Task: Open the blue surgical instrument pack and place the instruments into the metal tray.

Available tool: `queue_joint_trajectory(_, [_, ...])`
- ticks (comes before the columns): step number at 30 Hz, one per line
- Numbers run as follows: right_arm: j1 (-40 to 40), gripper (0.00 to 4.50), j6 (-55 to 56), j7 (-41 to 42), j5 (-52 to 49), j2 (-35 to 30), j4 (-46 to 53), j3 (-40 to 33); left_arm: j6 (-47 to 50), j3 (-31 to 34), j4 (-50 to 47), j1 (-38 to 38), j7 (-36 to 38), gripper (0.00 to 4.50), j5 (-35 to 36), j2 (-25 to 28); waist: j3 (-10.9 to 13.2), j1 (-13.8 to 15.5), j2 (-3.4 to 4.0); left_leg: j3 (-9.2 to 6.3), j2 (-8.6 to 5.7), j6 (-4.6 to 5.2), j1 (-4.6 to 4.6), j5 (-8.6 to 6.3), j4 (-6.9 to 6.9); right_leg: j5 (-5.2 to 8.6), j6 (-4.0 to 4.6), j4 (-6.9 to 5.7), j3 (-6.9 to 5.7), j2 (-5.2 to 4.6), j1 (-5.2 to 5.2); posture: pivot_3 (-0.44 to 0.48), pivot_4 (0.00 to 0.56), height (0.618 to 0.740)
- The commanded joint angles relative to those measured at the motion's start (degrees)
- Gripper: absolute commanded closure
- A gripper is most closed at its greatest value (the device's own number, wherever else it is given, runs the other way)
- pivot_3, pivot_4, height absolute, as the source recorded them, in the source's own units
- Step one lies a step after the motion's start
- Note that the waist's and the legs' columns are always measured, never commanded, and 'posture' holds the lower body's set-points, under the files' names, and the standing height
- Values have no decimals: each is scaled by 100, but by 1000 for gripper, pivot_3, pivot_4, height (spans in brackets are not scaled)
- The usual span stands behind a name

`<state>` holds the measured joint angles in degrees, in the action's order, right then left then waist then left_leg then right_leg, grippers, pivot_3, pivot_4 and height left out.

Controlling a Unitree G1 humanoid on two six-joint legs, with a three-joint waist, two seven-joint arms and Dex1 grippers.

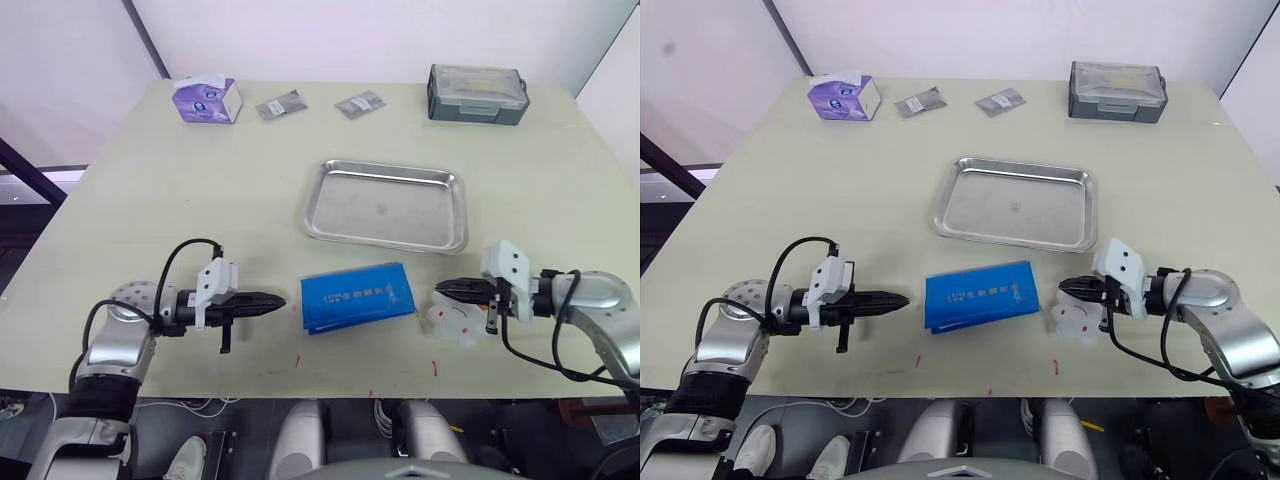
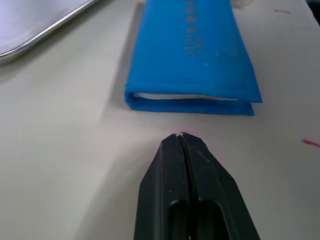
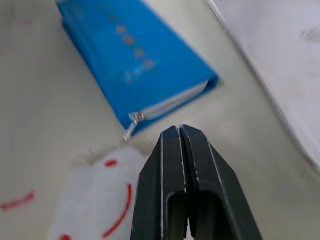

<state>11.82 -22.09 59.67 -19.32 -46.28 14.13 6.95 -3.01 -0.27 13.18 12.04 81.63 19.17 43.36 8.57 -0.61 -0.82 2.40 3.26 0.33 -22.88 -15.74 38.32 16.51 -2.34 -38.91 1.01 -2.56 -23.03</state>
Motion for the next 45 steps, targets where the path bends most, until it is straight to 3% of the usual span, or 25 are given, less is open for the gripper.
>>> queue_joint_trajectory(1, [358,4436,164,101,247,68,-207,186,137,-115,-130,95,226,4500,52,66,0,-20,0,0,0,0,0,0,0,0,0,0,0,0,0,0,150,738])
queue_joint_trajectory(20, [1037,4436,346,198,775,810,-747,777,65,-607,228,550,294,4500,-280,-212,0,-9,0,-2,0,0,0,0,1,0,0,-3,-2,1,-1,0,150,738])
queue_joint_trajectory(45, [950,4436,174,335,718,877,-612,741,287,-528,255,798,661,4500,-41,-184,0,-20,0,-2,0,0,0,0,2,0,0,-3,-2,1,-1,0,150,738])
